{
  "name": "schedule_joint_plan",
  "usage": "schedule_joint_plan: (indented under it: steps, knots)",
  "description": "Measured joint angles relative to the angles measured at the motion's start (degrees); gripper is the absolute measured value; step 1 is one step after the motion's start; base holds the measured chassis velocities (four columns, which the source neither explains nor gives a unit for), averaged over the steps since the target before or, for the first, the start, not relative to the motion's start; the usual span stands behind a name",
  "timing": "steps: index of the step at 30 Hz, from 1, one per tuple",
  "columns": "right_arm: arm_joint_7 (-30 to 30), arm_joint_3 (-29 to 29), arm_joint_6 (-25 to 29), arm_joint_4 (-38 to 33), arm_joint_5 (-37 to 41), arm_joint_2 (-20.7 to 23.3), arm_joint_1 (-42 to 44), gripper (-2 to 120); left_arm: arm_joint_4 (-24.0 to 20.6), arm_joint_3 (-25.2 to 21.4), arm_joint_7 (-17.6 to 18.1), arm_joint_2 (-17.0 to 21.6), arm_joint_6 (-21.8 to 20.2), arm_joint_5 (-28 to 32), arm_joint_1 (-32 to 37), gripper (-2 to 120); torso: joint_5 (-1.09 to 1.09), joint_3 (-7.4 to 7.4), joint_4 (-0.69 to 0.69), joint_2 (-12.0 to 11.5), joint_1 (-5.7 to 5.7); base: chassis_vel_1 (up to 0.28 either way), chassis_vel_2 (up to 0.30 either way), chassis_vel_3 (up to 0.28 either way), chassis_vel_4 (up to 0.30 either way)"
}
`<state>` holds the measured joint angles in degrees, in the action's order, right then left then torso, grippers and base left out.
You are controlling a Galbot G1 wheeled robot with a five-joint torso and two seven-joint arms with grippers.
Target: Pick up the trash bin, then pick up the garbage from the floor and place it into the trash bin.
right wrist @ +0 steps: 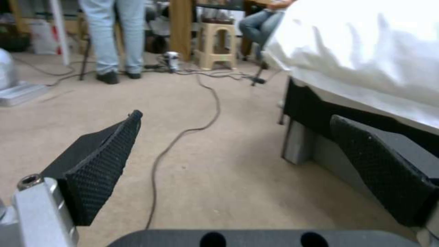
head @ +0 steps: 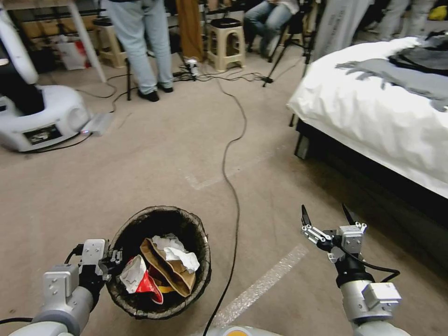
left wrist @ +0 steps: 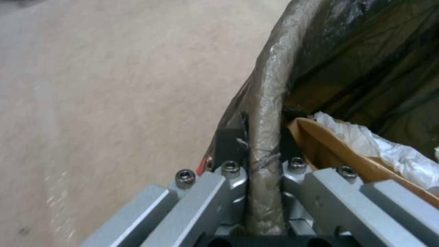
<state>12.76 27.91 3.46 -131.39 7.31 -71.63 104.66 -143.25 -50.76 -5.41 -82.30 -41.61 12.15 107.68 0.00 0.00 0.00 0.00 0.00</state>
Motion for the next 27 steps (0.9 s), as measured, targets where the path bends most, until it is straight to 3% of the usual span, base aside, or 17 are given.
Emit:
schedule_joint_plan:
  steps: [27]
  knots:
    - [0.35, -0.37, -0.19, 0.14, 0.33, 0.00, -0.11, 100, 0.00, 0.21, 0.38, 0.03, 0.97, -0.24, -0.14, 1, 0.00, 0.00, -0.01, 0.00, 0.00, 0.094, 0.086, 0.086, 0.089]
